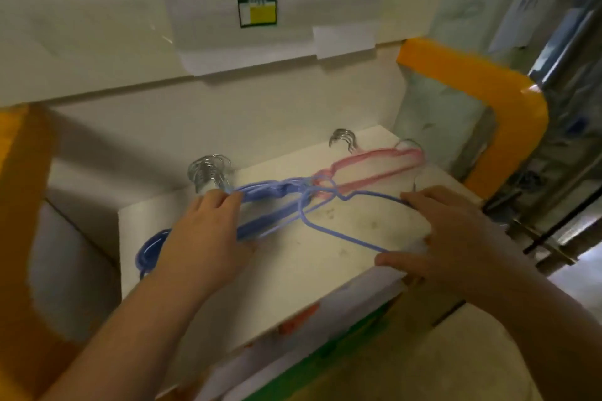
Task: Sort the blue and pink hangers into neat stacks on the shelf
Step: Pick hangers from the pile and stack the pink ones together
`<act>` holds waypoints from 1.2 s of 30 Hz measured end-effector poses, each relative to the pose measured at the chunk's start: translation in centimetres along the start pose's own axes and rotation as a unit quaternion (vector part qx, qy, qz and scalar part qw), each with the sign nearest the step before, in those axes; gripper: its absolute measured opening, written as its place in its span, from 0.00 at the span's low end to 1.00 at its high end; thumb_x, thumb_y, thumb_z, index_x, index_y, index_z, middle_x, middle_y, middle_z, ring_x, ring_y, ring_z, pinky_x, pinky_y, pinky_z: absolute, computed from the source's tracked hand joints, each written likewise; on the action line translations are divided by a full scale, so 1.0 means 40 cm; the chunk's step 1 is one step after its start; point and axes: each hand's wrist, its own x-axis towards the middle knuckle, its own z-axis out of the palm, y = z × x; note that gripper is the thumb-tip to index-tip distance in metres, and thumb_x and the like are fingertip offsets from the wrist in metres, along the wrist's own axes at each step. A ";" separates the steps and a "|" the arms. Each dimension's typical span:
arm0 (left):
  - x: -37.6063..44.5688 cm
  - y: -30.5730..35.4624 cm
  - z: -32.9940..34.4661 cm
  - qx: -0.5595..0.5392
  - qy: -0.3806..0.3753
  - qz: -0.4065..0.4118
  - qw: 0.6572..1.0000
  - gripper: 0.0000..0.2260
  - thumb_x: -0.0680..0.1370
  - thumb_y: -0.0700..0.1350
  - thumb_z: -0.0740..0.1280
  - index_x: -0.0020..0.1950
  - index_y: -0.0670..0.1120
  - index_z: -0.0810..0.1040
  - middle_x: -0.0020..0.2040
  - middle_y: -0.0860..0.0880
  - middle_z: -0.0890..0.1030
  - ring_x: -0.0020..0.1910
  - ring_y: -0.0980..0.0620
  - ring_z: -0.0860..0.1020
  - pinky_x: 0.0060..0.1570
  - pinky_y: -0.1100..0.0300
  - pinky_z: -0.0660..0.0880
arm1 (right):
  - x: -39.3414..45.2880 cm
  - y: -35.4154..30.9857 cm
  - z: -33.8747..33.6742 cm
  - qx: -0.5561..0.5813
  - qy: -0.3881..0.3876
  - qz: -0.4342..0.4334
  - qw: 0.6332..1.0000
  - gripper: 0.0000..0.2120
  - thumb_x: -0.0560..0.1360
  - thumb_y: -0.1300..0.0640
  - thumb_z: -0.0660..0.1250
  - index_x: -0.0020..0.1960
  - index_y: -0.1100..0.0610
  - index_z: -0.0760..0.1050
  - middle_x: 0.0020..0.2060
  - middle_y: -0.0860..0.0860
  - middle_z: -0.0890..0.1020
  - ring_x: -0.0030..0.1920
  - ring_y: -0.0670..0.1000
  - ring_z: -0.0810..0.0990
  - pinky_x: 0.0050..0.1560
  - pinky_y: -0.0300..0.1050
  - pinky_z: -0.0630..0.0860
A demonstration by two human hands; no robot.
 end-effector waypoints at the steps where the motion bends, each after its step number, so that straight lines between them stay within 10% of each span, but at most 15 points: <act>1: 0.015 -0.004 0.008 0.010 0.000 -0.004 1.000 0.32 0.69 0.55 0.73 0.70 0.49 0.68 0.64 0.47 0.72 0.61 0.43 0.71 0.56 0.50 0.72 | 0.037 -0.001 0.008 -0.005 -0.002 -0.015 1.000 0.51 0.57 0.24 0.67 0.73 0.50 0.64 0.66 0.46 0.71 0.64 0.49 0.69 0.60 0.43 0.70; 36: 0.001 -0.026 -0.021 0.027 -0.036 -0.250 0.967 0.42 0.71 0.61 0.71 0.78 0.50 0.55 0.74 0.52 0.63 0.71 0.50 0.64 0.67 0.57 0.66 | 0.465 -0.084 0.122 0.003 -0.047 -0.302 0.952 0.40 0.59 0.23 0.63 0.62 0.48 0.71 0.52 0.45 0.74 0.56 0.51 0.73 0.56 0.46 0.72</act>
